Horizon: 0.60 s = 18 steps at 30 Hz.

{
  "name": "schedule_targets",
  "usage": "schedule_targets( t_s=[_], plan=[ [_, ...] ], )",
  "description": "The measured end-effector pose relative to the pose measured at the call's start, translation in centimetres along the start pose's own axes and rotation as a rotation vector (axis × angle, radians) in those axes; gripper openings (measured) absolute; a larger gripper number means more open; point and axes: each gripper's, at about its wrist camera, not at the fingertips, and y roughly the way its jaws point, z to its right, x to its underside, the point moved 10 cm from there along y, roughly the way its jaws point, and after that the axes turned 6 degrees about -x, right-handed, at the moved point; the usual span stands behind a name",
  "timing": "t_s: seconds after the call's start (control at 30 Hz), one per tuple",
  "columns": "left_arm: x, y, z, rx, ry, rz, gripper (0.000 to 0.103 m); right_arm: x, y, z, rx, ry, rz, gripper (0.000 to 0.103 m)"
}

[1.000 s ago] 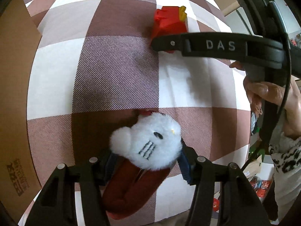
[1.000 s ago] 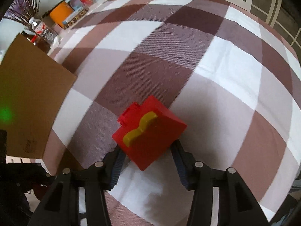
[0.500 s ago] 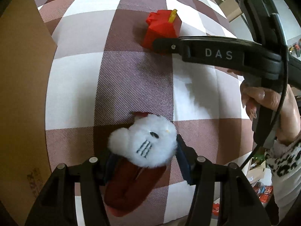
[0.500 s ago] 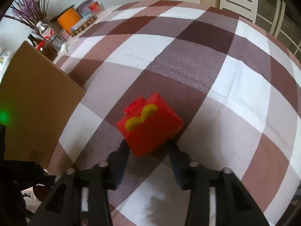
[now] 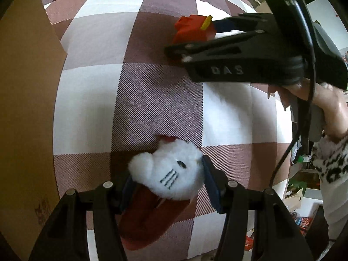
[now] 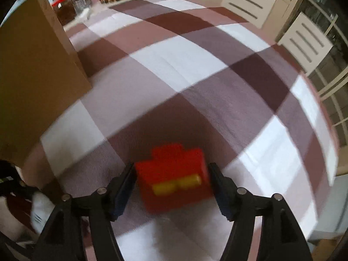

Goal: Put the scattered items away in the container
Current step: 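Carry the plush with the left tool while the right tool carries the Happy Meal box over the box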

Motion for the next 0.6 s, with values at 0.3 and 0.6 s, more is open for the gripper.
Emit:
schedule_targets(
  t_s=[0.3, 0.6],
  plan=[
    [0.3, 1.5, 0.3, -0.007, 0.032, -0.017, 0.057, 0.9, -0.5, 1.7, -0.145, 0.23, 0.046, 0.063],
    [0.6, 1.7, 0.2, -0.027, 0.062, -0.019, 0.055, 4.6, -1.7, 2.0, -0.059, 0.264, 0.062, 0.054]
  ],
)
